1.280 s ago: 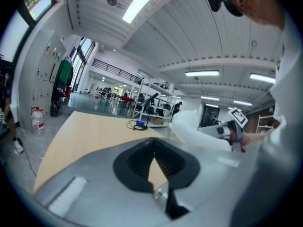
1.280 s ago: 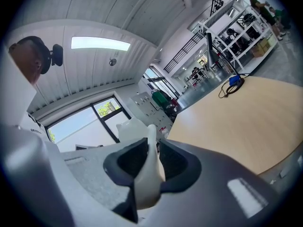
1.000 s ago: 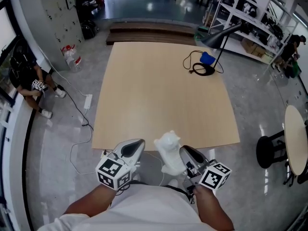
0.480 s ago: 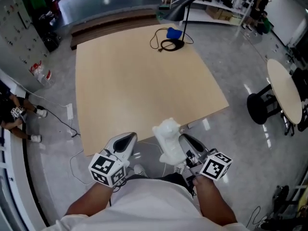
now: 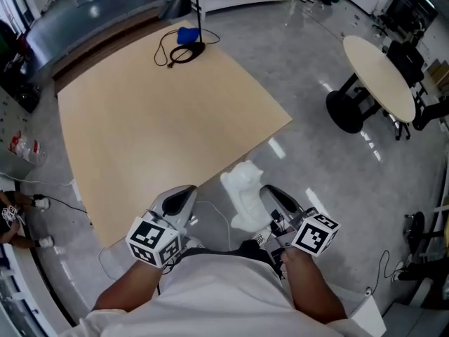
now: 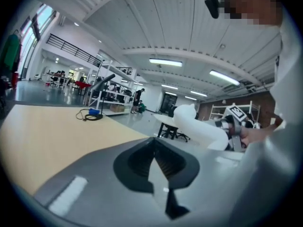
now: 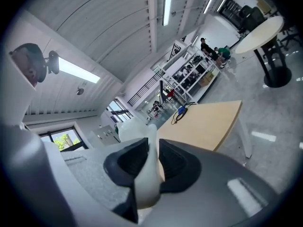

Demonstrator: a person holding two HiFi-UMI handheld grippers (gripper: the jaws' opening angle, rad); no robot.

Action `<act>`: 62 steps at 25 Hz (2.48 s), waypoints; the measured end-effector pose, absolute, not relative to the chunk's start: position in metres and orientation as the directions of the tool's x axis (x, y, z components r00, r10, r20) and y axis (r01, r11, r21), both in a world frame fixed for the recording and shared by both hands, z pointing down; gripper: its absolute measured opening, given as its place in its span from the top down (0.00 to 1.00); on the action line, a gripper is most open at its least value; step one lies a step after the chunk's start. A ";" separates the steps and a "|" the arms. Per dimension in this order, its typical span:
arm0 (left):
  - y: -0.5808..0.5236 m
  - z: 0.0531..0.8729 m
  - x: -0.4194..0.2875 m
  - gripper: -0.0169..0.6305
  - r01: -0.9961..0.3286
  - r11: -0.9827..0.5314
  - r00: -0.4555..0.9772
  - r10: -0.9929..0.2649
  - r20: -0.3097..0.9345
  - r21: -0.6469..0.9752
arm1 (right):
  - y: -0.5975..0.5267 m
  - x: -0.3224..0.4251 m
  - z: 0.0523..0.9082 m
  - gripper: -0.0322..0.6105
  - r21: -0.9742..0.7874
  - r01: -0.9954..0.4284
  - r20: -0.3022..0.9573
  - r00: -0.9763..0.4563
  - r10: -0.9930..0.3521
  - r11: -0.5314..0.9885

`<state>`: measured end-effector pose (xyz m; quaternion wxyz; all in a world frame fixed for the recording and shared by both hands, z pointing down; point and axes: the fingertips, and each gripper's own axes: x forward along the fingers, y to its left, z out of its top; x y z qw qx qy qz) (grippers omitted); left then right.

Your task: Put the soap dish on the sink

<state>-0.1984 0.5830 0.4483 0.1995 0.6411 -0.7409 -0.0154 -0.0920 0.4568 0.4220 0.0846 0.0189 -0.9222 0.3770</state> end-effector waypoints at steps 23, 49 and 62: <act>0.307 0.450 -0.014 0.96 -0.946 -0.225 0.285 -0.919 0.272 0.233 | 0.234 0.129 0.436 0.84 -0.693 -0.356 0.132 -0.918 -0.375 0.627; 0.143 0.459 0.039 0.96 -0.850 -0.474 0.526 -0.793 0.308 0.232 | 0.126 0.220 0.460 0.84 -0.718 -0.547 0.165 -0.735 -0.658 0.431; 0.023 0.444 0.022 0.96 -0.785 -0.572 0.619 -0.737 0.272 0.237 | 0.025 0.197 0.438 0.84 -0.690 -0.607 0.169 -0.665 -0.727 0.395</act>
